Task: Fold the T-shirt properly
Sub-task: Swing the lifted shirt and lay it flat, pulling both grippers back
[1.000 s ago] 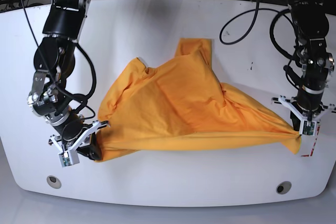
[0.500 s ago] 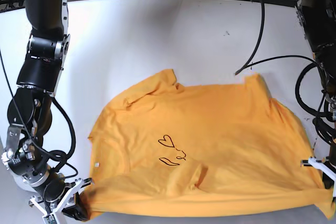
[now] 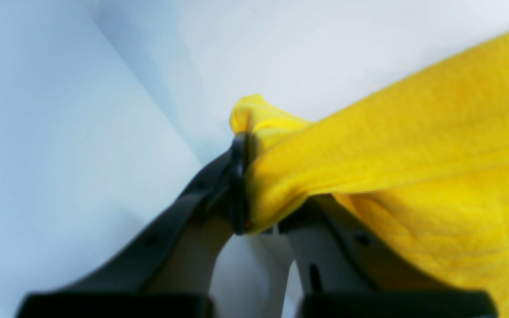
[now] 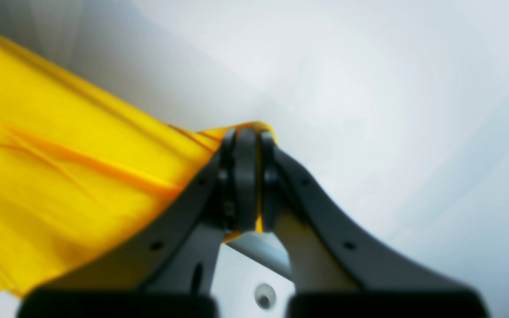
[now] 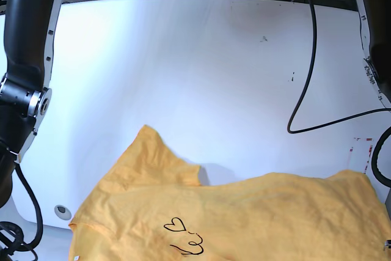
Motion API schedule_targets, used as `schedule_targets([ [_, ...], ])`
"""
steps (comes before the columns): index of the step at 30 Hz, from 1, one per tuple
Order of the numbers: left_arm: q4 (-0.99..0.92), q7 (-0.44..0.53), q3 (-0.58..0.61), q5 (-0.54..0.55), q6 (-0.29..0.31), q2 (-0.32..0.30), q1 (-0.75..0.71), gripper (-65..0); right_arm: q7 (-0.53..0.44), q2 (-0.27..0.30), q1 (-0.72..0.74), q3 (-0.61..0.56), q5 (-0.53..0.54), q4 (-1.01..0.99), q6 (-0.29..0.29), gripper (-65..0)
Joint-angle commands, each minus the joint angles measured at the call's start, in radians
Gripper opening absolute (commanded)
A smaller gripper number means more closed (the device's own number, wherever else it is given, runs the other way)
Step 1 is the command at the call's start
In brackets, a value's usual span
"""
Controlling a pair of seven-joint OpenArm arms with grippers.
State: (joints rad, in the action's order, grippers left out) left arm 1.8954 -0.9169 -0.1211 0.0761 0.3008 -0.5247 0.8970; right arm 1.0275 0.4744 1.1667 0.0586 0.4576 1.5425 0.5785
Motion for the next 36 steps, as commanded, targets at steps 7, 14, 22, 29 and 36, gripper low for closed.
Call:
schedule_targets([
  [7, 0.031, -0.049, -0.019, -0.017, -0.013, -0.008, -0.101, -65.0, 0.027, 0.062, -0.103, 0.019, -0.02, 0.14, -0.005, -65.0],
  [14, 0.094, -0.055, -0.101, -0.019, 0.14, 0.077, -0.358, -65.0, 0.027, 0.059, -0.471, 0.186, 0.04, 0.301, -0.005, -65.0],
  [22, 0.118, -0.052, -0.182, -0.019, 0.211, 0.171, -0.675, -65.0, 0.027, -0.013, -0.827, 0.338, 0.054, 0.404, -0.007, -65.0],
  [29, 0.117, -0.046, -0.265, -0.02, 0.248, 0.288, -0.924, -65.0, 0.027, -0.098, -1.065, 0.43, 0.054, 0.422, -0.005, -65.0],
  [36, 0.115, 0.037, -0.262, -0.023, 0.28, 0.354, -1.146, -65.0, 0.027, -0.173, -1.226, 0.479, 0.054, 0.438, -0.005, -65.0],
])
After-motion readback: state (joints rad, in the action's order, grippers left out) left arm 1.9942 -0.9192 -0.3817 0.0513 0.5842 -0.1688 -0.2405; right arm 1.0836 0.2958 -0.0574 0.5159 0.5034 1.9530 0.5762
